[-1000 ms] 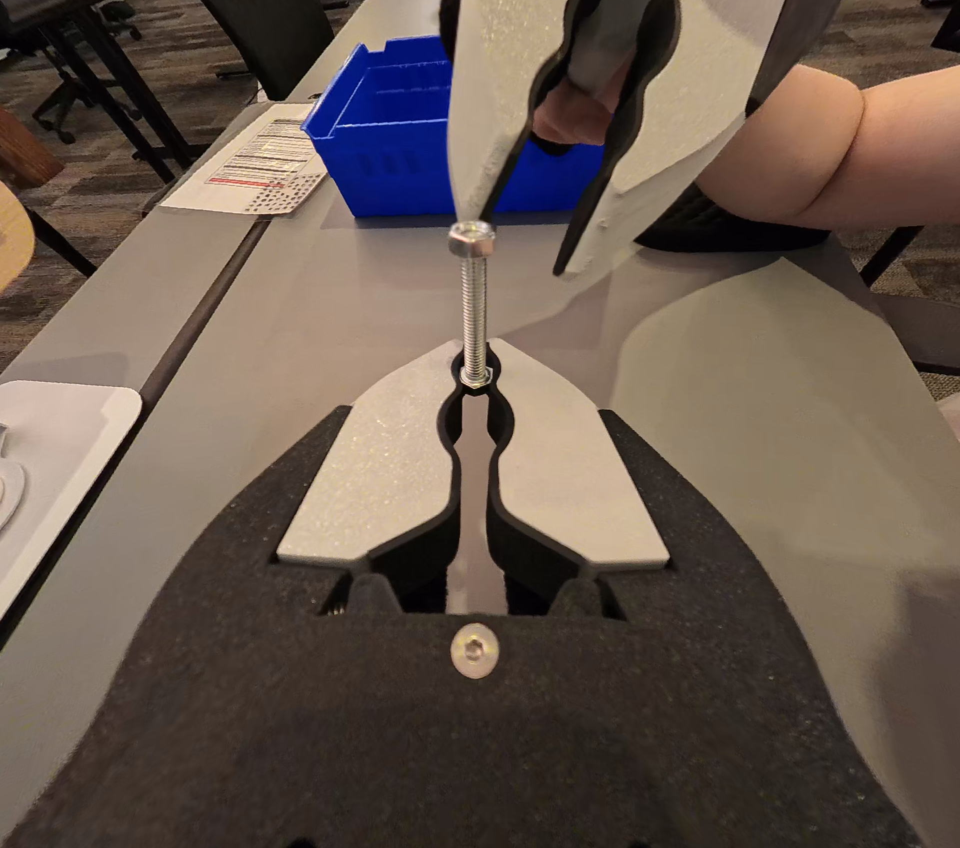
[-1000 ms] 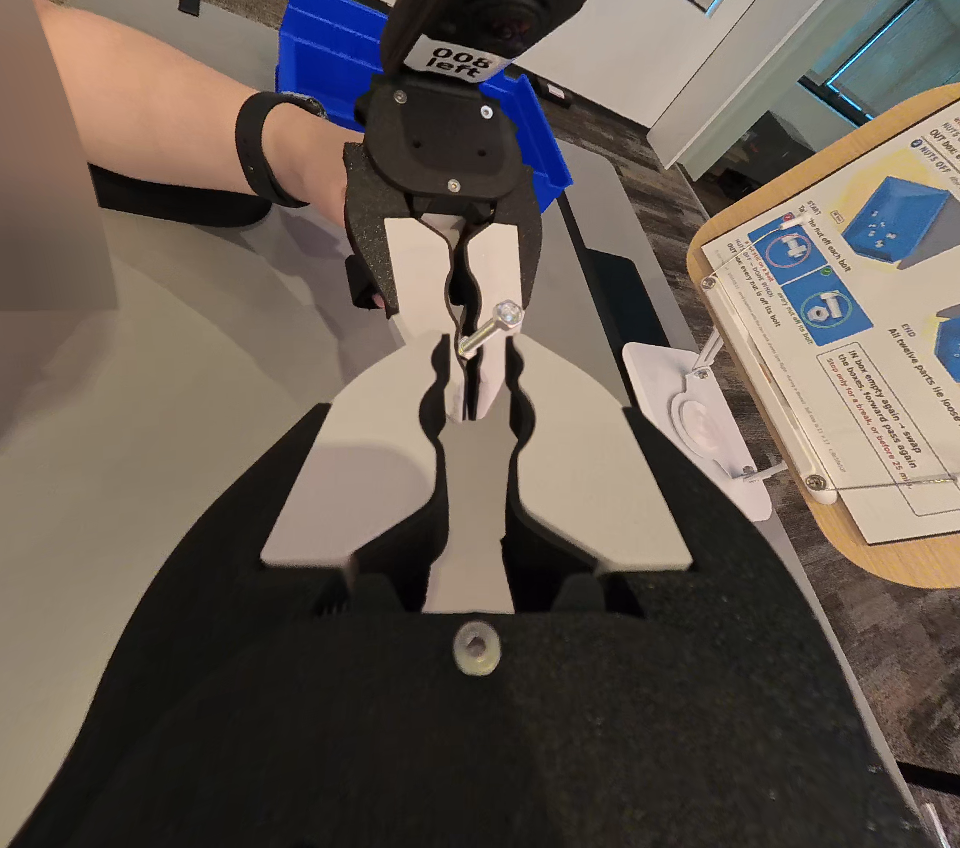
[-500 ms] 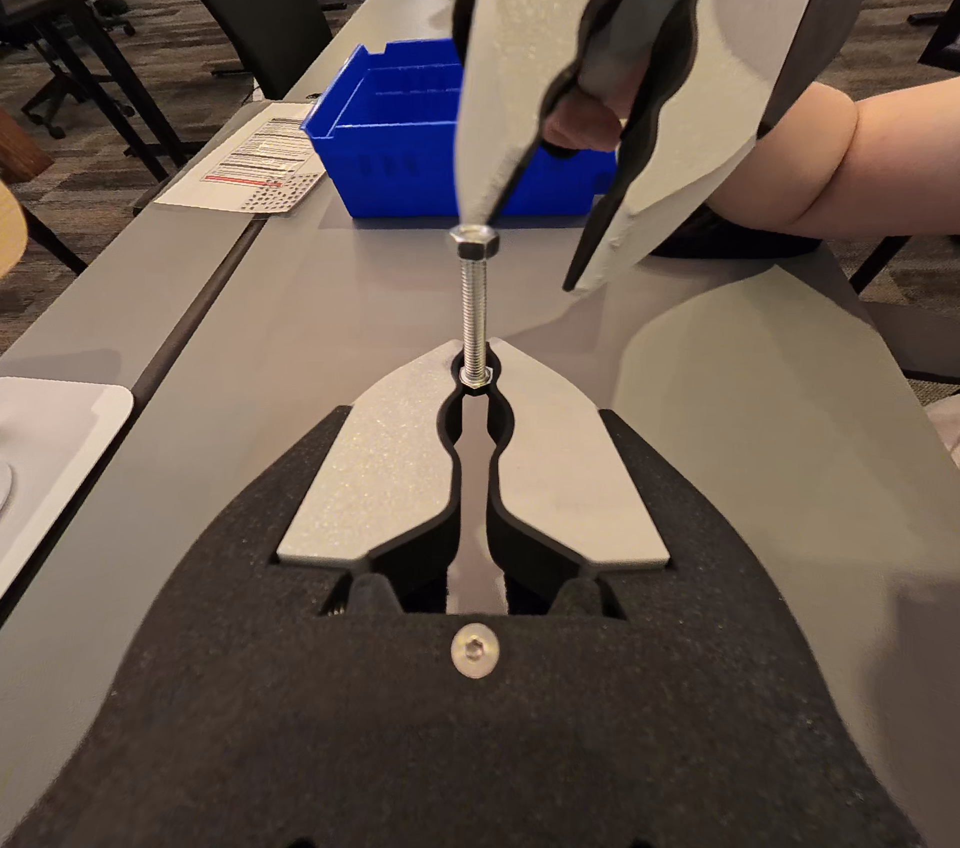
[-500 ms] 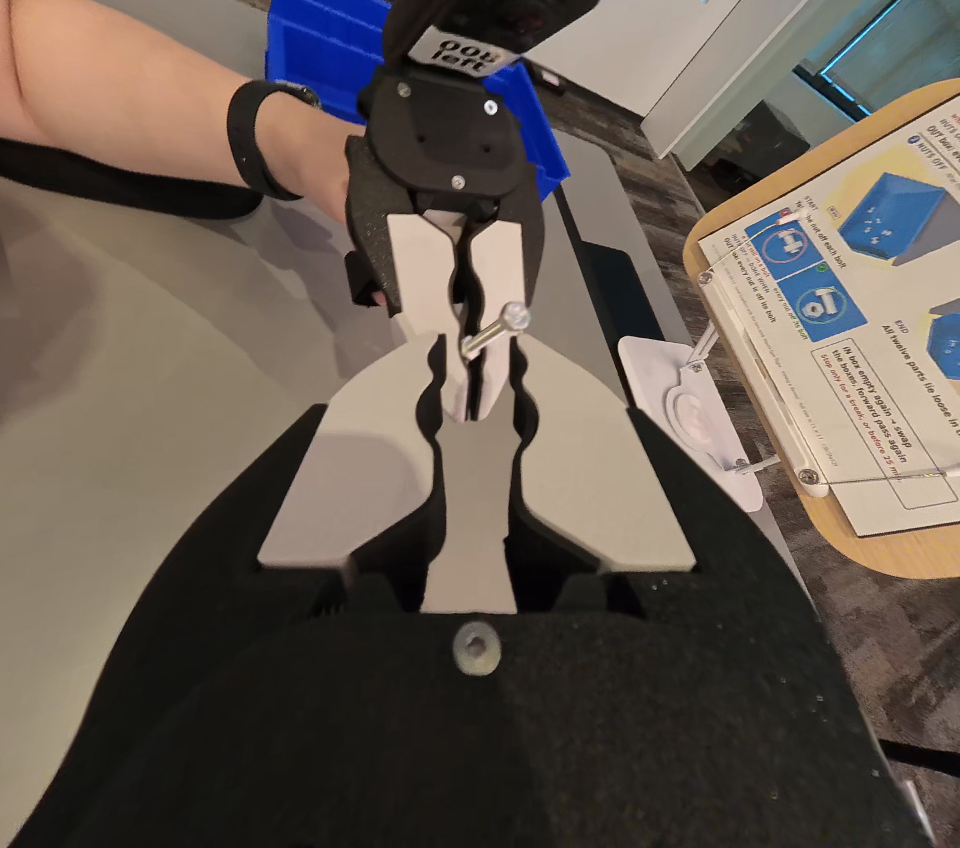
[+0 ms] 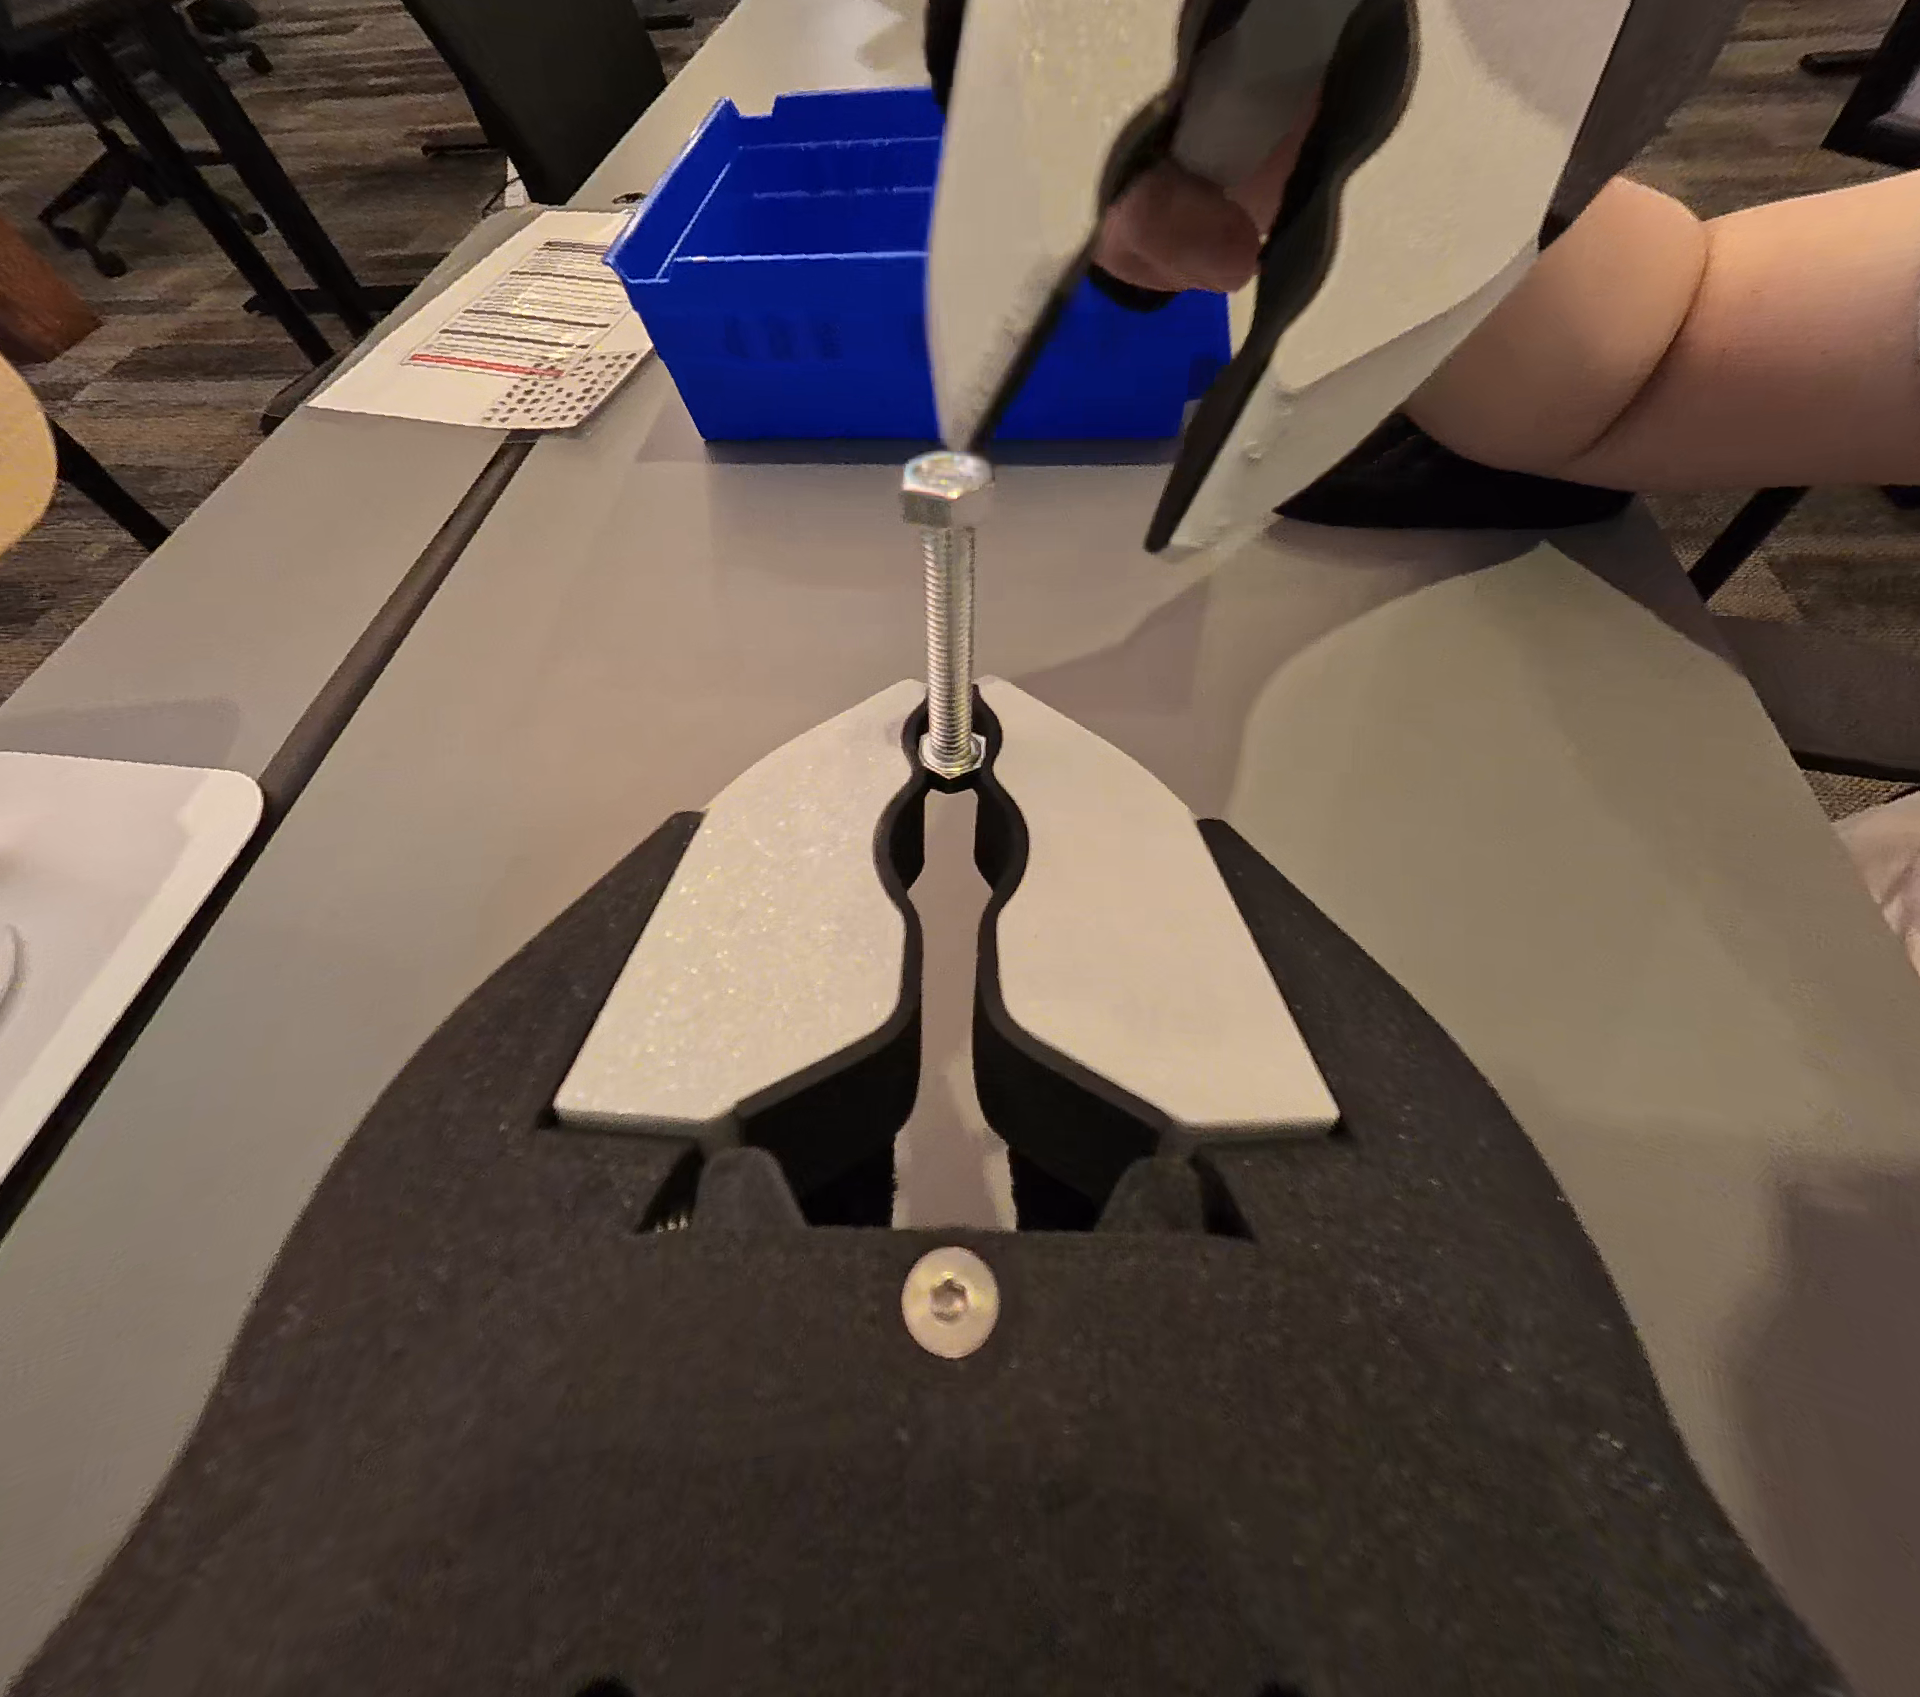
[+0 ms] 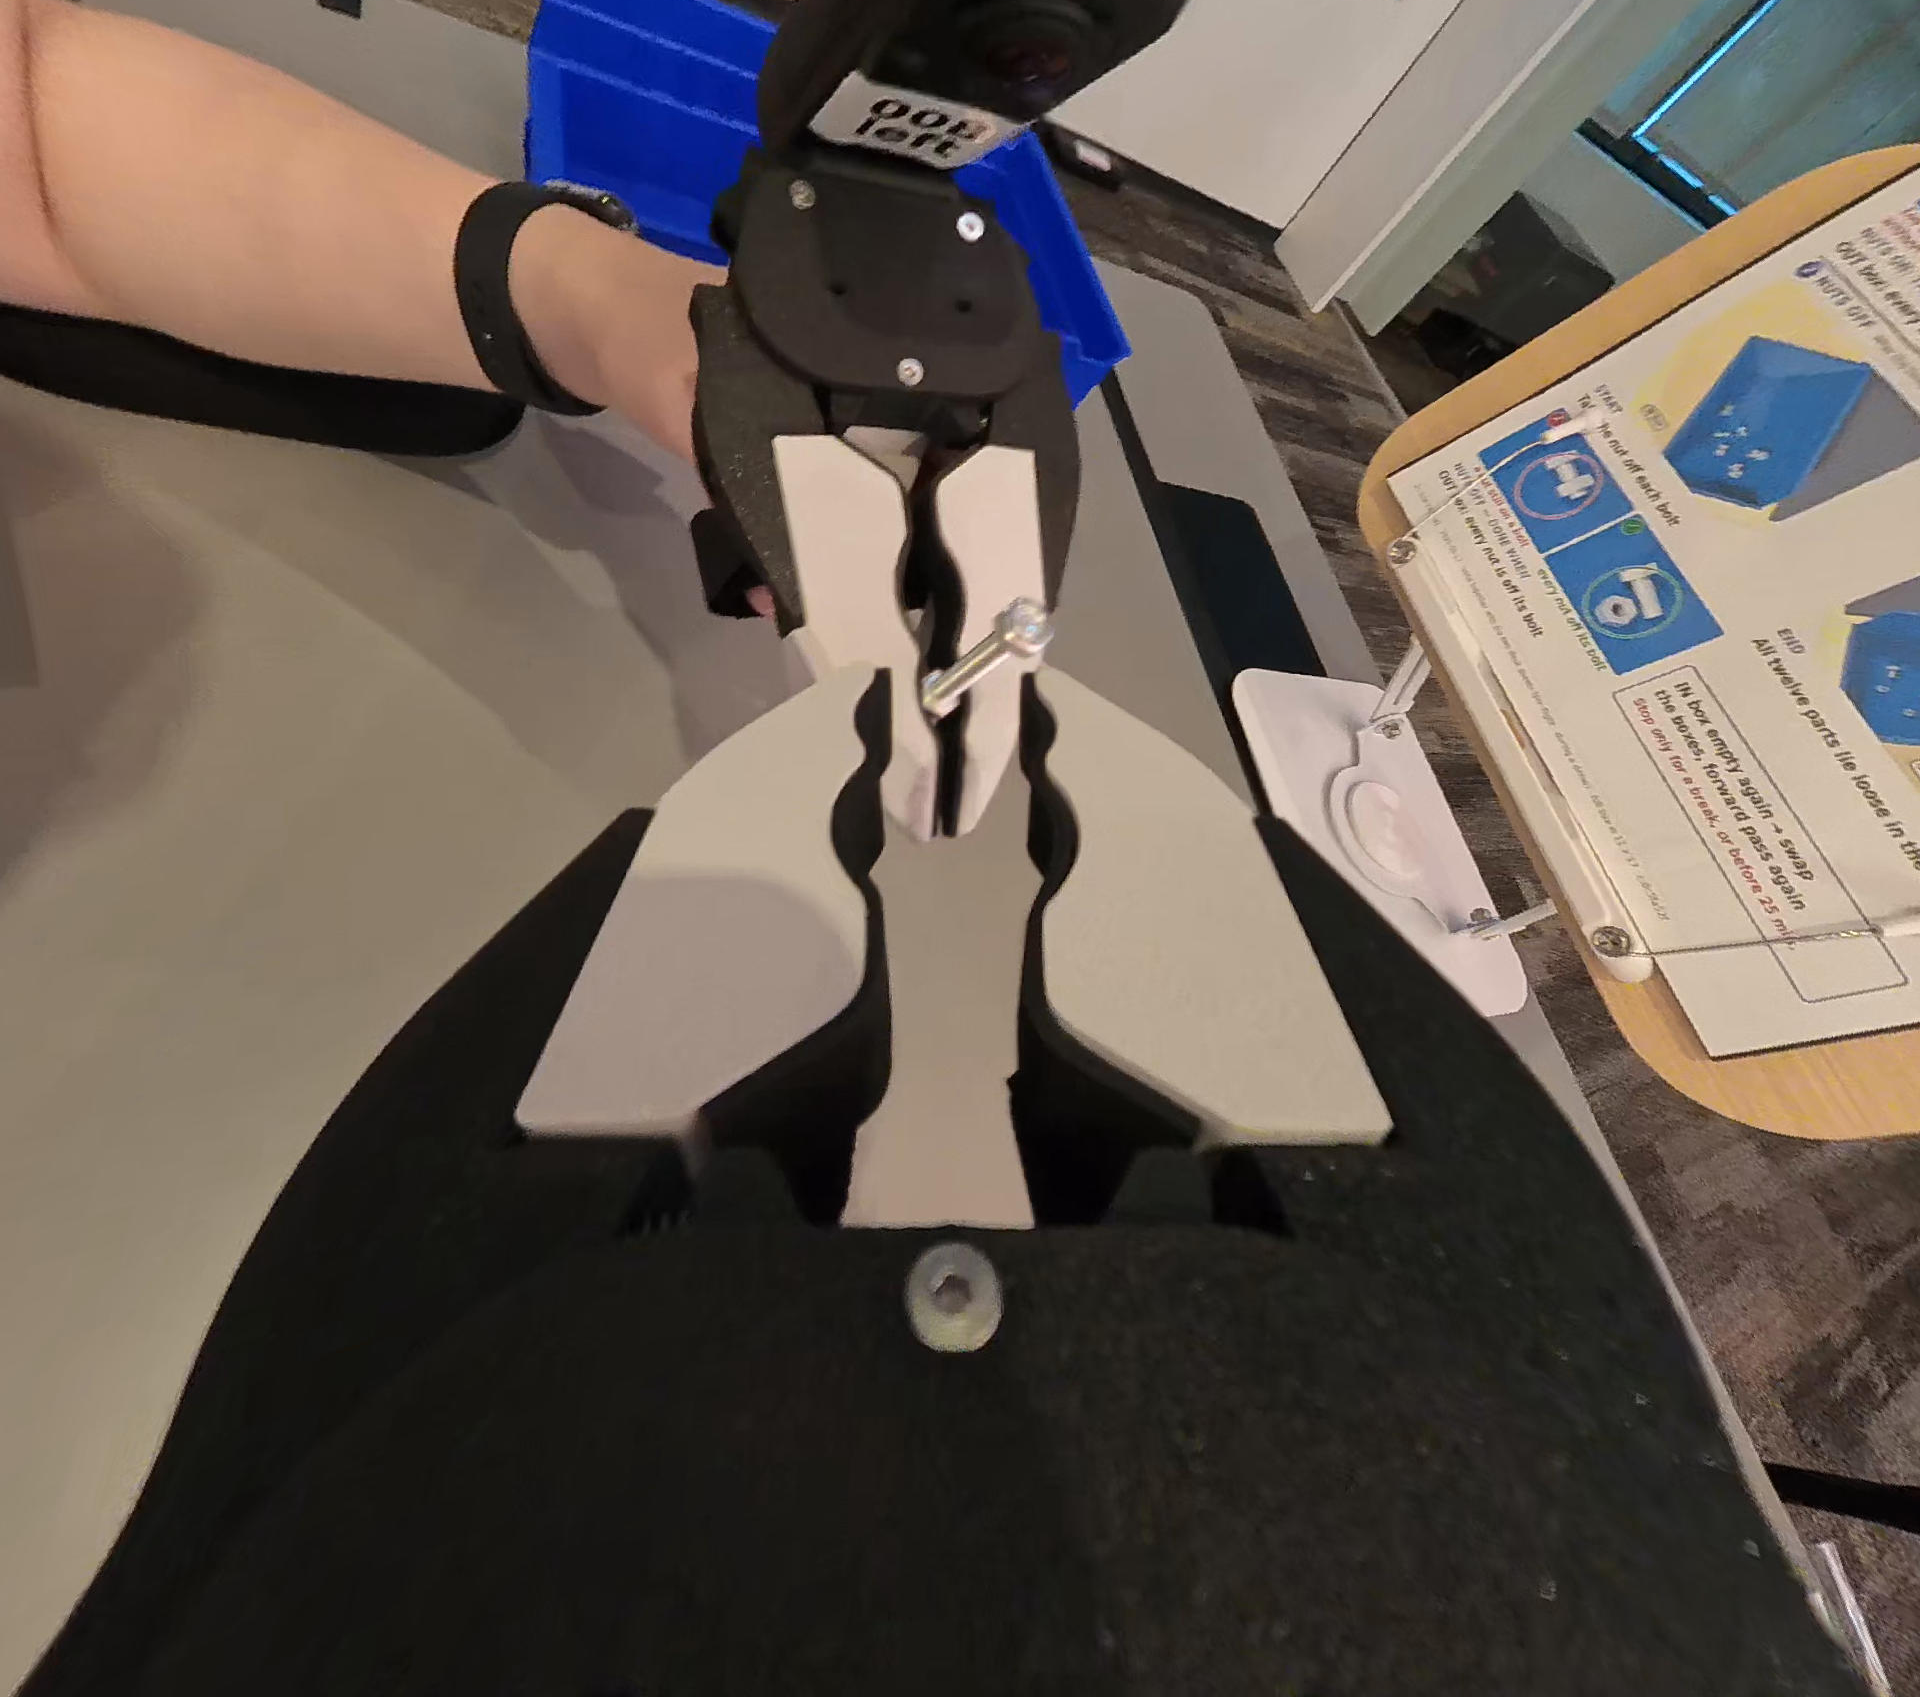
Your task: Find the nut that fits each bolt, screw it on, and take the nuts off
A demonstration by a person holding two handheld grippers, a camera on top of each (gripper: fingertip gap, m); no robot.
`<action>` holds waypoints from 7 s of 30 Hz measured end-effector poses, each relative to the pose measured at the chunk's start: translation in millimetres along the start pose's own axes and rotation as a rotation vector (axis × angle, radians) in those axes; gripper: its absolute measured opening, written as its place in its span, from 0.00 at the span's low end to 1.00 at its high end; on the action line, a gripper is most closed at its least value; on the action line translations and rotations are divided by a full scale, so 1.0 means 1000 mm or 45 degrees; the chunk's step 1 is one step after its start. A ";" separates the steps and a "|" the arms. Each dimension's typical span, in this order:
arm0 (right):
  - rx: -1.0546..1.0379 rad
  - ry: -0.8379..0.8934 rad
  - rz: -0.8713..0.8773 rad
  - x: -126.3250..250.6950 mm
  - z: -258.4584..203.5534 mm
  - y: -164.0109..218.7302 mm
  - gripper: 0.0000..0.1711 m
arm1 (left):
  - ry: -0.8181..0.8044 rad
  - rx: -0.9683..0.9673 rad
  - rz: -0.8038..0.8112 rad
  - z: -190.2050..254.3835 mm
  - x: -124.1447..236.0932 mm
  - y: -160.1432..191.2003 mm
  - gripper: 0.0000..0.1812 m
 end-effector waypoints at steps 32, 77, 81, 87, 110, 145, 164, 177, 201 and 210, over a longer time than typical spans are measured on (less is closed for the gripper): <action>-0.125 -0.076 -0.048 -0.004 -0.004 0.002 0.14 | 0.000 0.017 0.025 0.001 0.001 -0.004 0.02; -0.175 0.043 -0.045 -0.006 -0.002 -0.004 0.20 | 0.038 0.011 0.010 0.006 0.000 -0.003 0.02; -0.145 0.009 -0.059 -0.012 -0.006 -0.004 0.21 | 0.024 -0.020 -0.007 0.009 -0.003 -0.002 0.02; -0.168 -0.006 -0.121 -0.009 -0.009 -0.002 0.14 | 0.013 0.073 0.017 -0.002 0.002 -0.003 0.02; -0.215 -0.090 -0.145 -0.011 -0.011 0.003 0.12 | -0.024 0.018 -0.016 0.000 -0.001 -0.001 0.02; -0.229 0.018 -0.037 -0.014 -0.002 -0.001 0.23 | 0.058 0.028 -0.020 0.010 -0.005 -0.001 0.02; -0.184 -0.039 -0.180 -0.009 -0.012 0.001 0.11 | 0.065 0.108 0.010 0.002 -0.001 -0.002 0.02; -0.170 -0.031 -0.194 -0.011 -0.013 0.001 0.12 | 0.094 0.135 0.042 0.003 0.001 -0.004 0.02; -0.230 -0.057 -0.172 -0.013 -0.012 0.002 0.17 | 0.031 0.097 0.003 0.001 -0.003 -0.001 0.02; -0.236 -0.018 -0.097 -0.019 -0.008 0.000 0.24 | 0.061 0.037 -0.020 0.011 -0.008 0.000 0.02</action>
Point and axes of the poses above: each gripper's, where its closed fingertips meet, x back along the fingers, y out of its underside, z = x × y across the jaws, the point moved 6 cm from there along x, back along the fingers, and after that the axes turned 15 degrees about -y, right-handed, at the moved point
